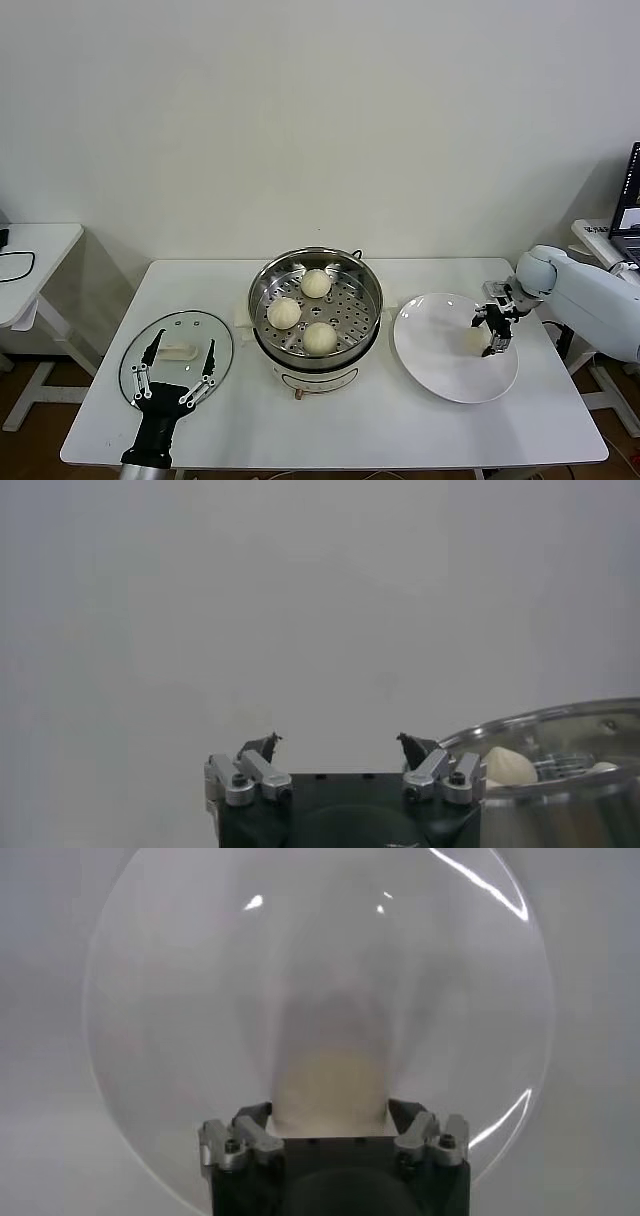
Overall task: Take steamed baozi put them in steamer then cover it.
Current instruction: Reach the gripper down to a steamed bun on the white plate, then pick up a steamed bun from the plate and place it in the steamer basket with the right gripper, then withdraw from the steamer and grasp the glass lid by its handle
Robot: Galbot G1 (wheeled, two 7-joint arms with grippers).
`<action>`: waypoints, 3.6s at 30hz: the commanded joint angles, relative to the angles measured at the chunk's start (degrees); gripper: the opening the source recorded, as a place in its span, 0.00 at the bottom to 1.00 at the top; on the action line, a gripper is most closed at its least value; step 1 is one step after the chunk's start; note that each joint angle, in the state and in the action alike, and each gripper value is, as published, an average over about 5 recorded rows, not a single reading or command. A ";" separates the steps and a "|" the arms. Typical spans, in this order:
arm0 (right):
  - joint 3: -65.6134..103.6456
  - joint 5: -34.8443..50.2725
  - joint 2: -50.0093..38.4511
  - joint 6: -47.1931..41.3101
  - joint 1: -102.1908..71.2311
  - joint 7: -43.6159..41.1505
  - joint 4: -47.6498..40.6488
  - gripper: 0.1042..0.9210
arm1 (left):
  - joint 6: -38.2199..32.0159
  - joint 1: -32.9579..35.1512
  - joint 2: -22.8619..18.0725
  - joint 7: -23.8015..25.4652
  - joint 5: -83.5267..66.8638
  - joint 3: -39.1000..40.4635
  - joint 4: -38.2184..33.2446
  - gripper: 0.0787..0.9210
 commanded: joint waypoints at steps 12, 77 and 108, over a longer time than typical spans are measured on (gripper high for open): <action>-19.26 14.93 1.45 -5.72 32.63 -9.73 17.54 0.70 | 0.29 -0.80 0.66 0.01 0.14 0.67 -0.48 0.88; -29.76 23.98 28.94 -17.32 30.11 2.29 17.86 0.87 | -0.40 -0.96 0.78 -0.76 0.09 -0.15 -0.59 0.88; 12.99 37.31 -1.99 7.21 4.75 75.39 36.71 0.88 | 6.00 -8.31 1.96 -6.71 11.88 -0.31 3.84 0.88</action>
